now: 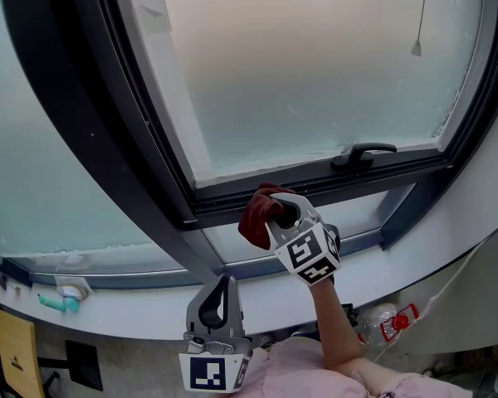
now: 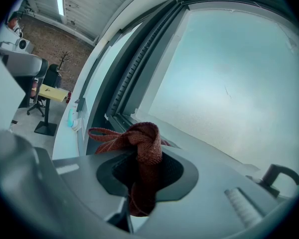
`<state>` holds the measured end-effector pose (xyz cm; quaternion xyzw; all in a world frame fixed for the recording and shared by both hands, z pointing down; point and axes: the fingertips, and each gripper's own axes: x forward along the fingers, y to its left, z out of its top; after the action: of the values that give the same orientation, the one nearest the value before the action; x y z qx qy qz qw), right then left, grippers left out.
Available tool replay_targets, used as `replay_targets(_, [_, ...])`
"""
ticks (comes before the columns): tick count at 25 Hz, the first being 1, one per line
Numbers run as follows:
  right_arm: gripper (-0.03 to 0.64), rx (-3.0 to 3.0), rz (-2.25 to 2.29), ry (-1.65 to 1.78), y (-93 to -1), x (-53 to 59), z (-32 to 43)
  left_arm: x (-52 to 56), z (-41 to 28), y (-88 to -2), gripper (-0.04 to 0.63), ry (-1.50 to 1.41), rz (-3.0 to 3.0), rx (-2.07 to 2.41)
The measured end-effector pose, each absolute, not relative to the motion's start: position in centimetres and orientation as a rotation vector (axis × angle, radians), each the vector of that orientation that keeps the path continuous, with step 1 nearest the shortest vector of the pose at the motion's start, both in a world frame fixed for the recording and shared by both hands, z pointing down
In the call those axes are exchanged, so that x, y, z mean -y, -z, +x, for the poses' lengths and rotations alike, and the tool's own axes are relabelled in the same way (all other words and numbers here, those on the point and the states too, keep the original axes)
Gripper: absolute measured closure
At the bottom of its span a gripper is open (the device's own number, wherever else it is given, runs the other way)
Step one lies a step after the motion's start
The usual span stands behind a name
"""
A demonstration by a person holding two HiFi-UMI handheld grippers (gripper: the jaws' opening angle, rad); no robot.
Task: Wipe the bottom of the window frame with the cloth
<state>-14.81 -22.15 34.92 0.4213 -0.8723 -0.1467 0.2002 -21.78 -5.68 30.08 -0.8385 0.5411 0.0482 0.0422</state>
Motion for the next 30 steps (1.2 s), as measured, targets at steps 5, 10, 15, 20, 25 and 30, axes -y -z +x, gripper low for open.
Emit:
replay_targets(5, [0.545,2.437,1.180,0.407,-35.0,22.3,-14.0,5.9,-21.1,-30.0,0.601,-0.150,-2.571,-1.650])
replay_targets(10, [0.545,2.437,1.176,0.403,-34.9,22.4,-12.9,6.3,-19.7,-29.9,0.601,-0.160,-2.585,-1.632])
replay_targets(15, [0.545,2.439,1.170,0.398,-34.9,22.5,-11.6,6.8,-17.9,-29.8,0.601,-0.158,-2.604,-1.611])
replay_targets(20, [0.545,2.450,1.158,0.396,-34.9,22.5,-10.3,7.3,-16.2,-29.8,0.601,-0.154,-2.623,-1.603])
replay_targets(25, [0.545,2.454,1.154,0.388,-34.8,22.7,-8.9,7.8,-14.6,-30.2,0.601,-0.143,-2.637,-1.602])
replay_targets(30, [0.545,2.466,1.142,0.388,-34.9,22.7,-8.0,8.2,-13.3,-30.2,0.601,-0.140,-2.639,-1.602])
